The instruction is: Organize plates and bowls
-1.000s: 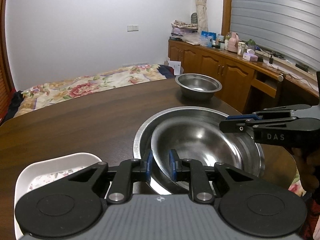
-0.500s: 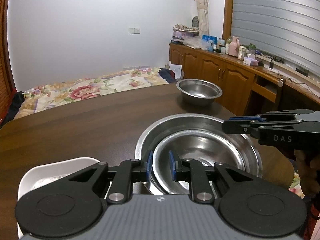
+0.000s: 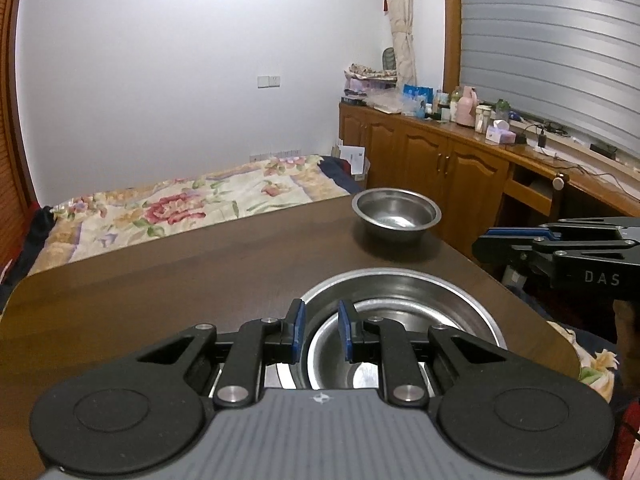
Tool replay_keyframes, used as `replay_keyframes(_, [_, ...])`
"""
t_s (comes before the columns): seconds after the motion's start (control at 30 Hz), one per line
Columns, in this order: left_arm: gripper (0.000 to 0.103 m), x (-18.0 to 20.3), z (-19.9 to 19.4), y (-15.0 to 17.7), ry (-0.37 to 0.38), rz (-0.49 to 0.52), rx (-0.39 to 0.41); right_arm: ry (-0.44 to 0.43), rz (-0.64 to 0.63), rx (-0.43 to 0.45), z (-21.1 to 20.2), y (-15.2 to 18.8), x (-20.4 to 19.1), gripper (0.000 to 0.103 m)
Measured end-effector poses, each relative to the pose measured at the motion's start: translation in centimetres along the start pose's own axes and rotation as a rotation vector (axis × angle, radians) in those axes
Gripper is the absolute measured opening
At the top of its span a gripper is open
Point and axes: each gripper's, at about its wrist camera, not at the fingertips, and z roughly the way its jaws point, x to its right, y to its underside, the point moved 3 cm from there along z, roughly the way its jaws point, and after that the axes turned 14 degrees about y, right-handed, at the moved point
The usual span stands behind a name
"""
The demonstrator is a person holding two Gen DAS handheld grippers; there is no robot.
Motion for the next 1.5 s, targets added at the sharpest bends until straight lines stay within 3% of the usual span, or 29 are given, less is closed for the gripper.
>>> replay_keyframes(0.37, [0.022,0.9,0.2,-1.9,0.021,0.025,0.018,0.047,0.019,0.028,-0.5,-0.8,2.0,0.02])
replay_keyframes(0.57, [0.024,1.2,0.7,-2.8,0.034,0.027,0.023,0.073,0.022,0.034,-0.5,-1.0,2.8,0.026])
replay_keyframes(0.63, [0.031,1.3,0.9,-3.1,0.039,0.031,0.022,0.084,0.026,0.039,-0.5,-1.0,3.0,0.037])
replay_keyframes(0.77, [0.052,1.7,1.3,-3.7,0.067,0.046,0.031,0.102,0.029,0.041,-0.3,-1.1,3.7,0.042])
replay_keyframes(0.83, [0.059,2.0,1.7,-4.0,0.079,0.056,0.032,0.116,0.031,0.046,-0.1,-1.2,4.1,0.054])
replay_keyframes(0.93, [0.066,2.2,2.4,-4.6,0.096,0.063,0.038,0.135,0.018,0.043,0.4,-1.4,4.7,0.055])
replay_keyframes(1.5, [0.07,-0.7,9.8,-8.2,0.139,0.01,-0.016,0.199,0.034,-0.017,7.5,-2.6,8.3,0.055])
